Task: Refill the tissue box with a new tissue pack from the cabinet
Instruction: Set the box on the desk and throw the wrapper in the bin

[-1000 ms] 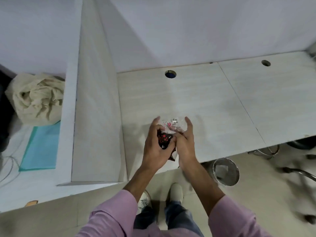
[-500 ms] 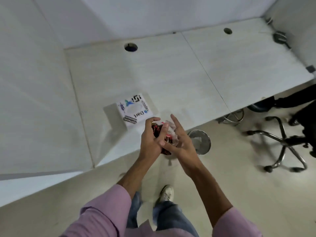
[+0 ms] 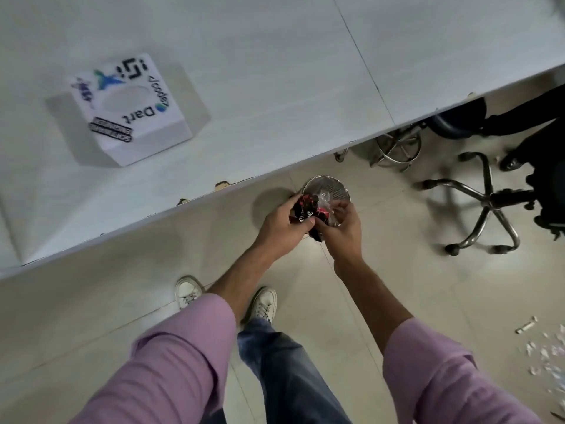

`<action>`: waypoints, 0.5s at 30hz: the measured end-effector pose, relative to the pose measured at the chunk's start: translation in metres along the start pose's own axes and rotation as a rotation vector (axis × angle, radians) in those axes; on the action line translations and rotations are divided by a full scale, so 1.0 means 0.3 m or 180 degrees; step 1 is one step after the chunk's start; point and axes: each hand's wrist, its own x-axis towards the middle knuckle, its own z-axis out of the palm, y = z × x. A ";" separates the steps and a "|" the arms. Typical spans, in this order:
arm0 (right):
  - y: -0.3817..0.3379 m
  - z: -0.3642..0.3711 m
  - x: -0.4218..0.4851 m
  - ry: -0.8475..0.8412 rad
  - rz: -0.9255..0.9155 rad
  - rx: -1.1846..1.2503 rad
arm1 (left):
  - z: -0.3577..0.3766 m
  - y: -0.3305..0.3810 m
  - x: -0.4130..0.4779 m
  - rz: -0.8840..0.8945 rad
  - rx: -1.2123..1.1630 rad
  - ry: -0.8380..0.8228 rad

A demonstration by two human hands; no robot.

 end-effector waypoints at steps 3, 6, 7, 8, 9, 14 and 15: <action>0.142 -0.003 0.169 0.0400 0.0155 -0.0169 | 0.061 -0.073 0.105 -0.0201 0.0068 -0.0039; 0.303 -0.011 0.348 0.0873 0.0391 -0.0097 | 0.097 -0.163 0.238 -0.0336 0.0129 0.0033; 0.355 -0.011 0.408 0.0992 0.0526 0.0024 | 0.107 -0.195 0.286 -0.0382 0.0136 0.0050; 0.398 -0.007 0.462 0.1086 0.0673 0.0155 | 0.116 -0.224 0.334 -0.0431 0.0120 0.0063; 0.441 -0.004 0.517 0.1168 0.0778 0.0251 | 0.127 -0.254 0.386 -0.0482 0.0091 0.0080; 0.596 0.016 0.711 0.1150 0.0878 0.0200 | 0.178 -0.364 0.603 -0.0657 -0.0007 0.0165; 0.631 0.019 0.748 0.1136 0.0796 0.0082 | 0.188 -0.382 0.636 -0.0671 -0.0038 0.0179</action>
